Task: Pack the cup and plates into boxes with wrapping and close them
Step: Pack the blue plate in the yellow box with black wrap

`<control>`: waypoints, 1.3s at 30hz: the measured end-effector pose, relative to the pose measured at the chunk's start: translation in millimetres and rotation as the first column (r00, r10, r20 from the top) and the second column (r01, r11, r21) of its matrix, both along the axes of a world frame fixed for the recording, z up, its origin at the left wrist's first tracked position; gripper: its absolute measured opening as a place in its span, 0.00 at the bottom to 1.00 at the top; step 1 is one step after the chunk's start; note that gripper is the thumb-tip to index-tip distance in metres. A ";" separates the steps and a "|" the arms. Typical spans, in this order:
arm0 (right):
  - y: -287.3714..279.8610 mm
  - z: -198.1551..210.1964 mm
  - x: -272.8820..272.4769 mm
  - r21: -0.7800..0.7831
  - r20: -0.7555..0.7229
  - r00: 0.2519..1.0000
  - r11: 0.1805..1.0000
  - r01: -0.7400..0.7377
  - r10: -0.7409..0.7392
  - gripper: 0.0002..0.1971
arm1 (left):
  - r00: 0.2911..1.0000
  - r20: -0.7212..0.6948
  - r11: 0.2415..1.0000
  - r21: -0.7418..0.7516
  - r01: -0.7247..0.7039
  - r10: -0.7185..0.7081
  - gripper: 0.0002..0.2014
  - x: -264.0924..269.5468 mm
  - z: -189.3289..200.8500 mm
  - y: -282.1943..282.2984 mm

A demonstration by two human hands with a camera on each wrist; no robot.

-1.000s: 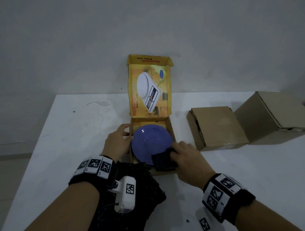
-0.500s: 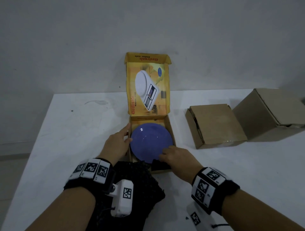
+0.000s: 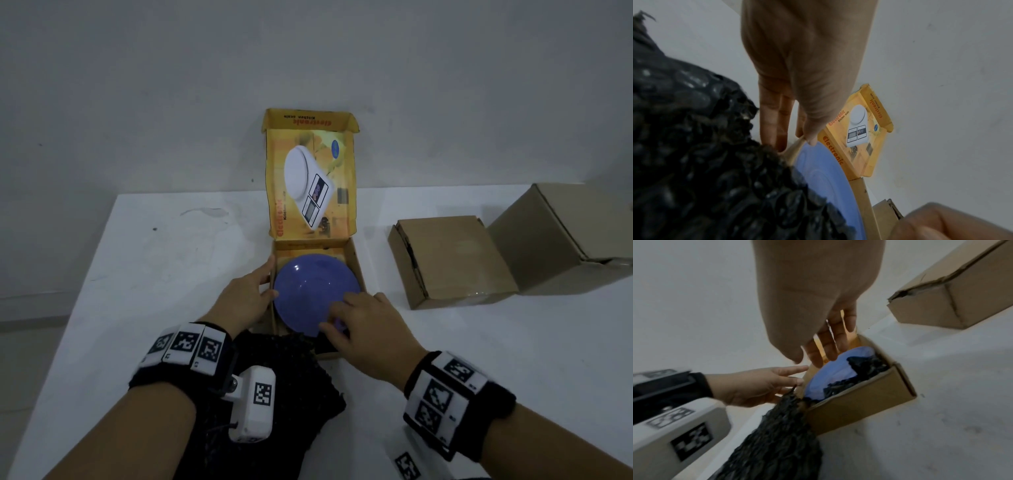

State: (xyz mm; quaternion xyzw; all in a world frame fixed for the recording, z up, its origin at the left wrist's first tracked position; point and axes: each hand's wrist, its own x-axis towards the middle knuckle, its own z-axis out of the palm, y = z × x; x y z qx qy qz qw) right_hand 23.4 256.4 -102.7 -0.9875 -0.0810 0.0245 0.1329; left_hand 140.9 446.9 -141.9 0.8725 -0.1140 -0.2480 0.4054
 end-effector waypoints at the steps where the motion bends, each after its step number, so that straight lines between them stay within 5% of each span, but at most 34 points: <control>1: 9.3 1.9 -1.7 0.085 -0.052 0.998 0.996 0.032 -0.028 0.19 | 1.000 -0.015 1.000 -0.016 -0.003 0.003 0.33 -0.1 0.8 1.2; 4: 34.9 -2.8 -13.9 0.145 -0.190 0.982 0.988 0.050 -0.022 0.27 | 0.999 -0.044 0.997 -0.075 -0.023 0.020 0.33 -1.7 3.1 4.6; 8: 37.8 -11.4 -15.8 0.219 -0.296 0.952 0.964 0.148 -0.079 0.14 | 0.999 -0.040 0.997 -0.082 -0.016 0.013 0.33 -2.5 3.2 6.6; 11: 19.1 1.5 -6.4 0.262 -0.388 0.913 0.934 0.241 -0.127 0.18 | 1.000 -0.027 0.998 -0.061 -0.004 0.003 0.33 -1.5 3.7 6.7; 15: -12.9 22.0 7.0 0.299 -0.313 0.934 0.916 0.268 -0.171 0.08 | 1.000 0.004 0.999 -0.040 0.010 -0.010 0.31 -1.3 8.1 6.6; 17: -25.7 25.0 13.5 0.479 -0.270 0.921 0.791 0.380 -0.280 0.18 | 1.000 -0.006 0.999 -0.044 -0.007 0.007 0.31 -1.2 9.3 5.7; 20: -34.9 24.5 25.1 0.700 -0.342 0.800 0.434 0.567 -0.493 0.23 | 0.999 0.032 1.000 -0.016 -0.006 0.007 0.29 -2.0 6.9 2.5; 21: -38.2 20.1 30.5 0.696 -0.314 0.786 0.433 0.572 -0.533 0.21 | 0.998 0.056 1.000 -0.015 -0.009 0.009 0.27 -2.7 5.5 0.9; 22: -40.9 15.6 34.8 0.636 -0.262 0.799 0.526 0.565 -0.541 0.20 | 0.997 0.078 1.000 -0.027 -0.016 0.018 0.25 -3.5 5.2 -1.4; 24: -41.7 9.5 39.8 0.343 -0.179 0.878 0.808 0.479 -0.444 0.22 | 0.994 0.104 0.999 -0.035 -0.021 0.024 0.24 -4.2 4.6 -5.2; 26: -39.7 -1.2 42.4 -0.026 -0.135 0.939 0.948 0.317 -0.317 0.24 | 0.992 0.122 1.000 0.000 -0.012 0.012 0.27 -1.0 2.6 -9.0; 29: -31.2 -6.5 45.6 -0.336 -0.115 0.978 0.934 0.125 -0.172 0.16 | 0.989 0.144 0.996 0.094 0.008 -0.021 0.31 5.8 -0.4 -14.3; 32: -24.7 -2.8 60.3 -0.409 -0.085 0.993 0.912 0.041 -0.083 0.06 | 0.987 0.150 0.990 0.139 0.038 -0.059 0.33 7.6 -2.6 -18.4; 39: -28.7 4.4 94.0 -0.234 -0.159 0.970 0.962 0.142 -0.182 0.22 | 0.985 0.156 0.985 0.166 0.047 -0.074 0.31 8.9 -10.6 -18.0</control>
